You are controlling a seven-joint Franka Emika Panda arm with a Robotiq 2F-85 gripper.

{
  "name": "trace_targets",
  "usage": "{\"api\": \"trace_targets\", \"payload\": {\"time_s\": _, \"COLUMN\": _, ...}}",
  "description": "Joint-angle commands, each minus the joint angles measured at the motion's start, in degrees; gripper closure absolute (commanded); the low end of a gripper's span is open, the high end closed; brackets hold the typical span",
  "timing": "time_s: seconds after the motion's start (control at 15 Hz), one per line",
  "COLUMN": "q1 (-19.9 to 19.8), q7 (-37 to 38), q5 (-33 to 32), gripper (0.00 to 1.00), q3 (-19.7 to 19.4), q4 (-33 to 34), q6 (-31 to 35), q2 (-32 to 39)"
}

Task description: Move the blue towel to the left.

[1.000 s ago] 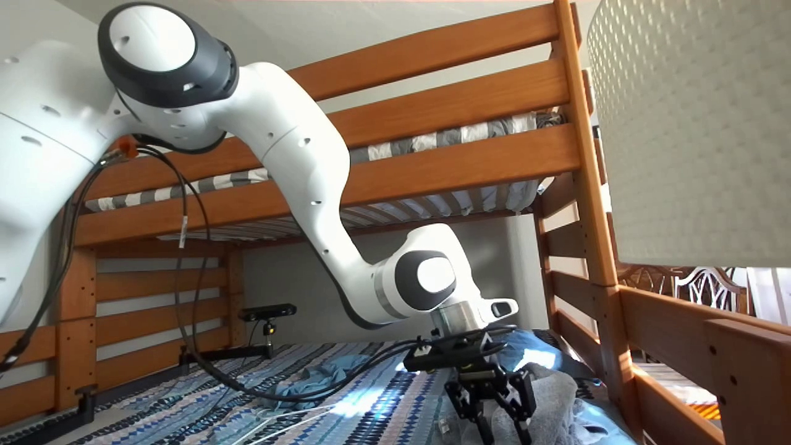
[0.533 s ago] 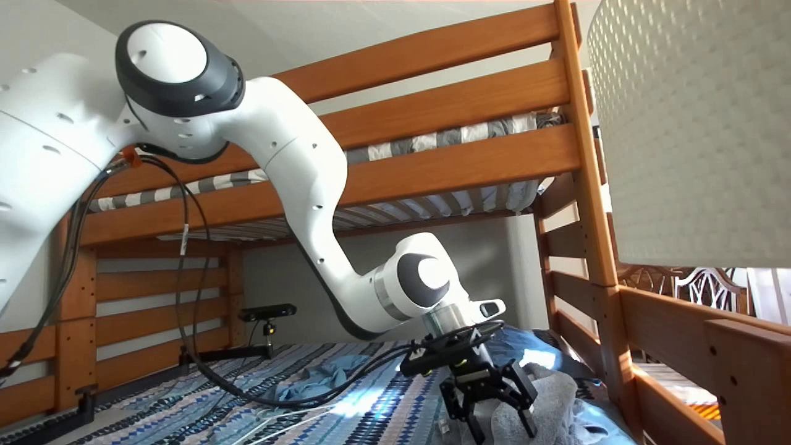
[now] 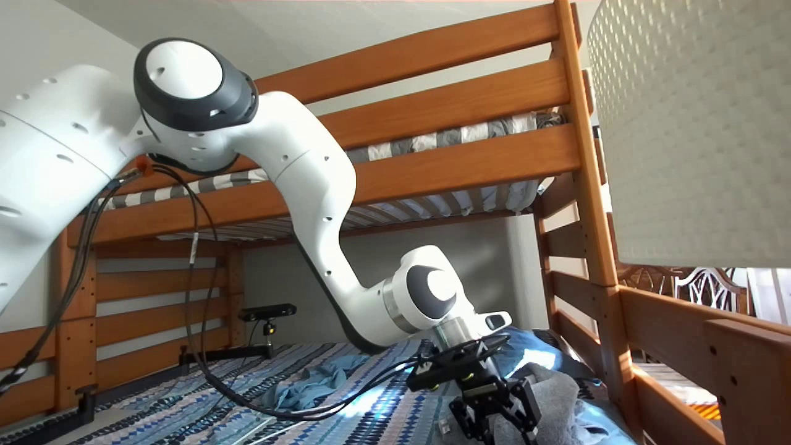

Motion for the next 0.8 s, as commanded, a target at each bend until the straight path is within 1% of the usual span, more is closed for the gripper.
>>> {"api": "trace_targets", "payload": {"time_s": 0.0, "q1": -0.09, "q7": 1.60, "q5": -1.47, "gripper": 0.63, "q3": 0.39, "q4": 2.35, "q6": -0.69, "q2": 1.83}}
{"api": "trace_targets", "payload": {"time_s": 0.13, "q1": -0.33, "q7": 1.08, "q5": -0.83, "gripper": 0.75, "q3": 1.16, "q4": 2.49, "q6": -1.03, "q2": 1.88}}
{"api": "trace_targets", "payload": {"time_s": 0.33, "q1": -0.84, "q7": 0.35, "q5": 0.19, "gripper": 0.97, "q3": 2.45, "q4": 2.51, "q6": -1.83, "q2": 1.61}}
{"api": "trace_targets", "payload": {"time_s": 0.4, "q1": -0.89, "q7": 0.27, "q5": 0.35, "gripper": 0.99, "q3": 2.70, "q4": 2.58, "q6": -2.23, "q2": 1.54}}
{"api": "trace_targets", "payload": {"time_s": 0.47, "q1": -1.03, "q7": 0.09, "q5": 0.57, "gripper": 0.99, "q3": 3.07, "q4": 2.59, "q6": -2.53, "q2": 1.45}}
{"api": "trace_targets", "payload": {"time_s": 0.53, "q1": -0.88, "q7": 0.09, "q5": 0.45, "gripper": 0.96, "q3": 3.28, "q4": 2.57, "q6": -2.88, "q2": 1.22}}
{"api": "trace_targets", "payload": {"time_s": 0.67, "q1": -0.66, "q7": -0.37, "q5": 0.52, "gripper": 0.98, "q3": 4.19, "q4": 2.53, "q6": -3.76, "q2": 0.64}}
{"api": "trace_targets", "payload": {"time_s": 0.73, "q1": -0.26, "q7": -0.61, "q5": 0.13, "gripper": 0.96, "q3": 4.67, "q4": 2.67, "q6": -4.11, "q2": 0.53}}
